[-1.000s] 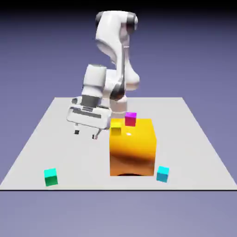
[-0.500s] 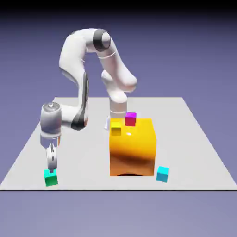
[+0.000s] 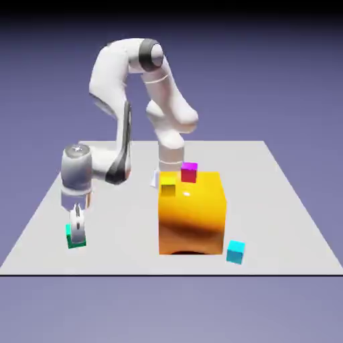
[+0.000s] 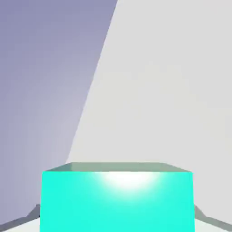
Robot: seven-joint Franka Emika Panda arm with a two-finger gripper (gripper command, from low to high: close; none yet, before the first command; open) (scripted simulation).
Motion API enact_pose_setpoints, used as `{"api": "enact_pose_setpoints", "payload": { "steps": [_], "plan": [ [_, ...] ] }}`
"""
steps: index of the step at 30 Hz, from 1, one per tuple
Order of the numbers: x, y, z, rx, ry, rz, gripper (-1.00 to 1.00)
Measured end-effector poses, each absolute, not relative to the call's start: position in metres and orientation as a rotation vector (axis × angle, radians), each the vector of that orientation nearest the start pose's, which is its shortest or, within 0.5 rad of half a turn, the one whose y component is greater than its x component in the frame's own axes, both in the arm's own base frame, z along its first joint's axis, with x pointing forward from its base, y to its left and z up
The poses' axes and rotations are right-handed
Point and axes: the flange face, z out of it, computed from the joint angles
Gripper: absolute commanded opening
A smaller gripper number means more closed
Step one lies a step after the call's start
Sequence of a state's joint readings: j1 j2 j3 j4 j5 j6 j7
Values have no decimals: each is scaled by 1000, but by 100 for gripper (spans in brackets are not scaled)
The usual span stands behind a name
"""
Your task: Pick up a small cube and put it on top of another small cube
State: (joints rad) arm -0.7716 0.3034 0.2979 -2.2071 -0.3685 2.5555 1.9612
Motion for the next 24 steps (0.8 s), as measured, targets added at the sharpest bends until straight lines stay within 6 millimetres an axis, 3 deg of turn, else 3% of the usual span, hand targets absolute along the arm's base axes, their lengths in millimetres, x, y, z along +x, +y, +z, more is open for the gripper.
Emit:
{"api": "enact_pose_setpoints", "payload": {
  "steps": [9, 17, 24],
  "plan": [
    [489, -135, 350, -1222, 2955, -220, -100],
    [441, -45, 413, -917, 3074, -214, -100],
    [380, 30, 448, -669, 3143, -200, -100]
  ]
}}
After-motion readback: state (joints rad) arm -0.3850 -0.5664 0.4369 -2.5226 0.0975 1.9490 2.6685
